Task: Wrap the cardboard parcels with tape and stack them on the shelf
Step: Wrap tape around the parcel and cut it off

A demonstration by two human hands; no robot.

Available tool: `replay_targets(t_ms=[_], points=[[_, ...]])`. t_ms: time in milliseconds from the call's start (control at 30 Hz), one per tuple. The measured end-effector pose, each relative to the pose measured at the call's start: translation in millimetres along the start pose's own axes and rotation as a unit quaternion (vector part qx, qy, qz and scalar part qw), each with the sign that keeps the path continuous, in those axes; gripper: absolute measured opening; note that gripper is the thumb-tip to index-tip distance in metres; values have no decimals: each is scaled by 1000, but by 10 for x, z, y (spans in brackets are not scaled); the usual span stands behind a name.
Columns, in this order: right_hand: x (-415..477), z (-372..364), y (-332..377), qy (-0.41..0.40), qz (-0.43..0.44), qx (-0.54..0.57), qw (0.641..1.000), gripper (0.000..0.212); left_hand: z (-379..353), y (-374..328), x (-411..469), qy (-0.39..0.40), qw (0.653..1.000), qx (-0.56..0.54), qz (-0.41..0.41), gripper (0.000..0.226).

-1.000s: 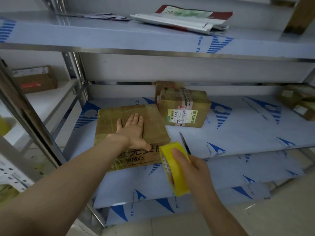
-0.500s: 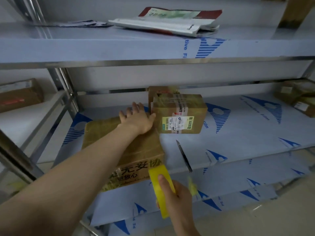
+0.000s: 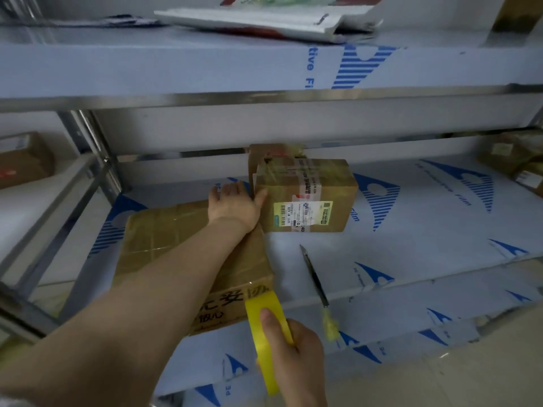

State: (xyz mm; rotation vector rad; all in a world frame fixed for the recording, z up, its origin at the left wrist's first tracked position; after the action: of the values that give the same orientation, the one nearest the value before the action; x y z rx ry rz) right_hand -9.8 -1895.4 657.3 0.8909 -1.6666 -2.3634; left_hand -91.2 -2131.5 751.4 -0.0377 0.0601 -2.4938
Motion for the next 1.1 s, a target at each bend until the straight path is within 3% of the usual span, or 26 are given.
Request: replay_targets(t_ms=[67, 100, 233, 467, 533, 667, 767, 867, 1000, 1100], points=[[5, -17, 76, 9, -3, 2, 1000, 61, -149, -89, -261, 48, 999, -16, -18, 104], [6, -28, 115, 11, -3, 13, 1000, 62, -216, -152, -403, 52, 998, -22, -37, 105], [-36, -62, 219, 2, 15, 25, 1000, 62, -180, -285, -628, 55, 995, -56, -58, 86], [-18, -59, 253, 1, 22, 22, 1000, 61, -258, -356, -840, 59, 995, -51, -62, 92], [-20, -55, 228, 2, 21, 12, 1000, 62, -154, -306, -720, 72, 995, -53, -50, 95], [10, -15, 139, -1, 1, -9, 1000, 56, 166, 65, -206, -4, 1000, -21, -22, 88], [71, -32, 107, 5, 4, -22, 1000, 64, -49, 189, 81, 46, 998, -37, -29, 82], [96, -23, 128, 2, 7, -33, 999, 68, -123, 188, 259, 39, 999, -24, -17, 62], [104, -3, 136, 2, -4, -33, 999, 64, -6, 194, 277, -48, 998, -30, 2, 42], [91, 15, 156, -6, -12, -37, 999, 57, 197, 46, 46, -149, 986, 59, -44, 48]])
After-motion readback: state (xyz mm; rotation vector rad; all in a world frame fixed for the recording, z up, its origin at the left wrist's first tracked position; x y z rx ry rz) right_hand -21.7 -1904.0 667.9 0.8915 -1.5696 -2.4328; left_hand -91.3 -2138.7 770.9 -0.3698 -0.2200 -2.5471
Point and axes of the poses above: each hand's wrist, its own x-axis towards the middle knuckle, its own z-axis out of the back of the hand, y = z × x, the point moved 9 cm from there along x, towards the middle knuckle, and after that the axes turned 7 degrees about -z, right-handed, at the moved point
